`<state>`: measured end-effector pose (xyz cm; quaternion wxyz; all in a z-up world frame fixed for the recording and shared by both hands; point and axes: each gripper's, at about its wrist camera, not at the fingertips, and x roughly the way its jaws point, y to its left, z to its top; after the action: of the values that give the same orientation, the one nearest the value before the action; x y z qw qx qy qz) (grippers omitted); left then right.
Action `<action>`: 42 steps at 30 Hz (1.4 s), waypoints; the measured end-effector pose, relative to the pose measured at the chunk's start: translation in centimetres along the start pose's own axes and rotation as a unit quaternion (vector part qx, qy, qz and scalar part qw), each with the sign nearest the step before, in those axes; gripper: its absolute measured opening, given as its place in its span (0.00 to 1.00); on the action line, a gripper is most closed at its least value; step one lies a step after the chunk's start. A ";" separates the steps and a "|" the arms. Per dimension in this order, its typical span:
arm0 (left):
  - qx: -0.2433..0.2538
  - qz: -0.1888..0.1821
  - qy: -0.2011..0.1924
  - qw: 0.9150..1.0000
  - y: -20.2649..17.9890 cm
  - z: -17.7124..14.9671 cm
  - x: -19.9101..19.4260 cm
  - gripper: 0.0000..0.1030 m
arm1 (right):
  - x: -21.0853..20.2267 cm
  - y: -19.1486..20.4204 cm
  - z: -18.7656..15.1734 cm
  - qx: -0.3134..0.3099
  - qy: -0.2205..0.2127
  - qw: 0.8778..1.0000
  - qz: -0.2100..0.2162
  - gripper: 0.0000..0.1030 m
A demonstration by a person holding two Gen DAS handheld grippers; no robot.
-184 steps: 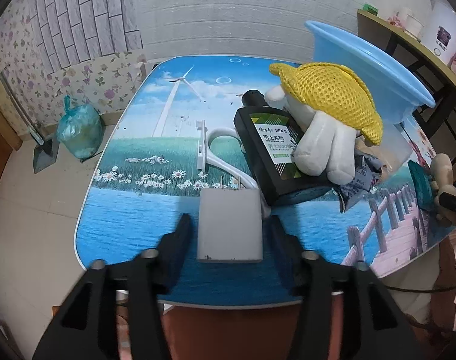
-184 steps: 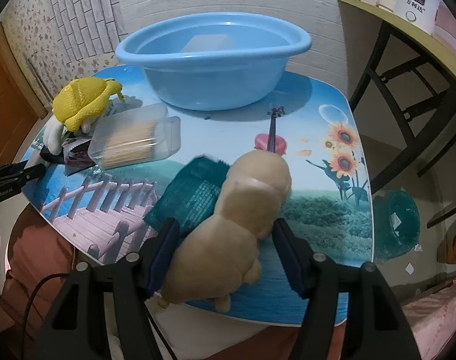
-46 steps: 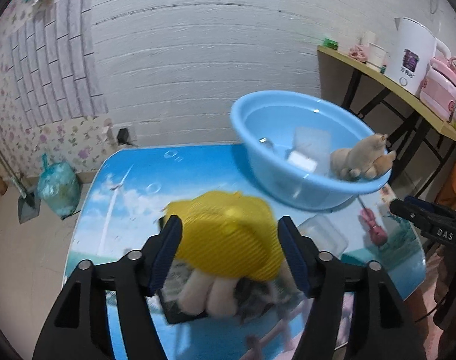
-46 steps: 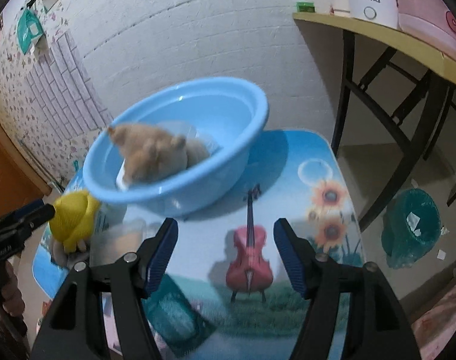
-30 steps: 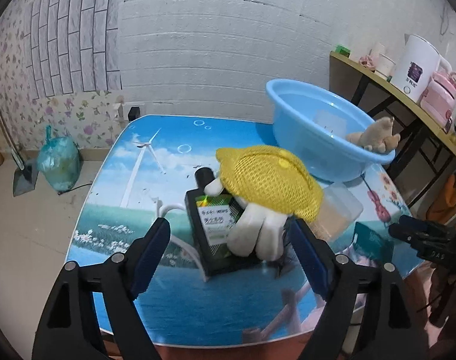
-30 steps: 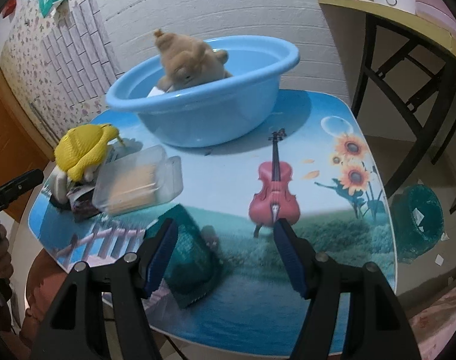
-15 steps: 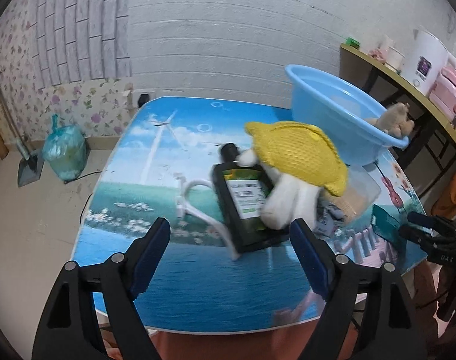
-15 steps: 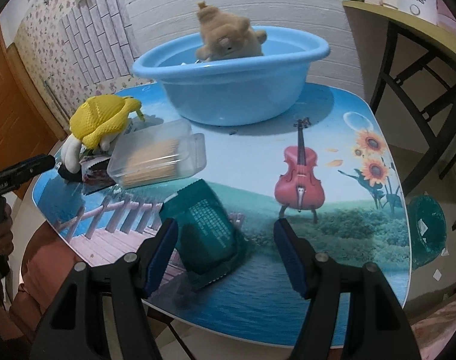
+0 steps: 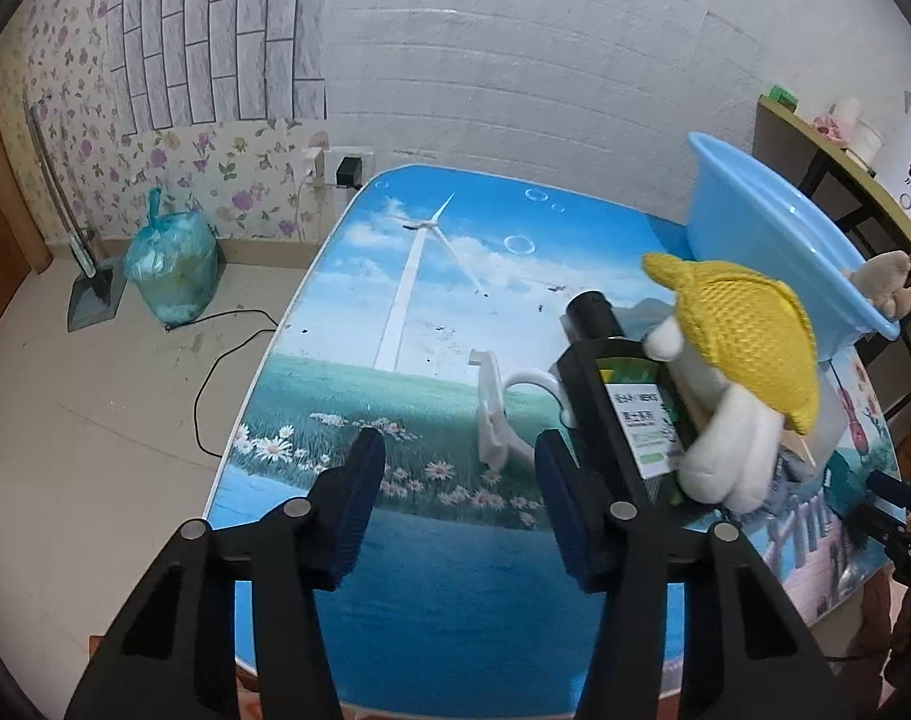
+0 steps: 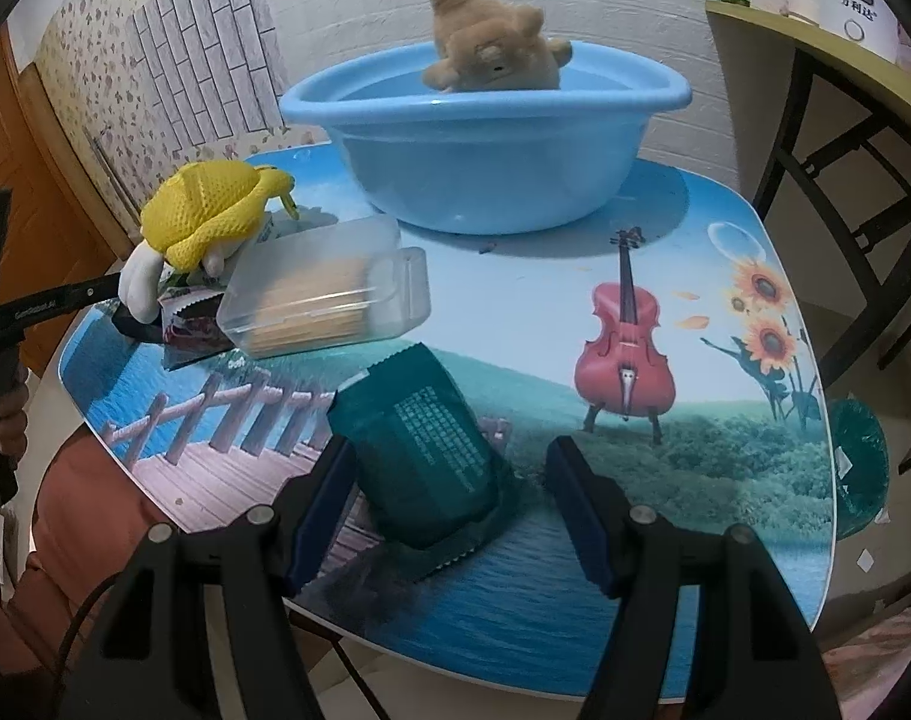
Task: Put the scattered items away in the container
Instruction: 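Move the left gripper to the white hanger while the right approaches the teal packet, then grasp the white plastic hanger with the left gripper while the right grasps the teal packet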
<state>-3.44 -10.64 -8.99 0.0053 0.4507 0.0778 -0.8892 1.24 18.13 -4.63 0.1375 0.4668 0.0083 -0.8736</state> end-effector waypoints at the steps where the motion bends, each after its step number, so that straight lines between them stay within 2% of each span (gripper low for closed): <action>1: 0.000 -0.001 0.001 1.000 0.0 0.1 0.1 0.50 | 0.1 0.0 0.0 0.000 0.001 1.000 -0.001 0.64; 10: 0.005 -0.006 0.005 1.000 -0.6 0.8 2.1 0.50 | 0.9 1.2 0.4 -0.024 0.010 0.999 -0.019 0.64; 11: 0.008 -0.005 0.006 1.000 -0.7 0.8 2.2 0.43 | 0.9 1.3 0.5 -0.028 0.011 0.999 -0.020 0.64; 12: 0.018 -0.002 0.004 1.000 -1.0 0.8 2.2 0.30 | 0.9 1.4 0.5 -0.031 0.011 0.999 -0.020 0.63; 15: 0.025 -0.017 0.007 1.000 -1.2 1.0 2.2 0.15 | 0.8 1.5 0.5 -0.036 0.007 0.999 -0.013 0.52; 22: 0.035 0.000 -0.004 0.999 -1.0 0.3 1.0 0.12 | 0.5 1.4 0.4 -0.031 0.003 0.999 -0.013 0.46; 33: 0.042 0.008 0.002 0.999 -0.6 -2.1 -1.5 0.12 | -0.2 -2.1 0.0 0.040 -0.006 0.997 -0.063 0.45; 42: 0.054 0.006 0.015 0.998 -2.0 -3.2 -1.7 0.12 | -0.2 -1.9 -0.2 0.029 -0.003 0.998 -0.062 0.46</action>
<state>-0.04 -8.31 -9.18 -0.0142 0.4643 0.0272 -0.8852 1.07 20.03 -4.79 0.0694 0.4667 0.0114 -0.8816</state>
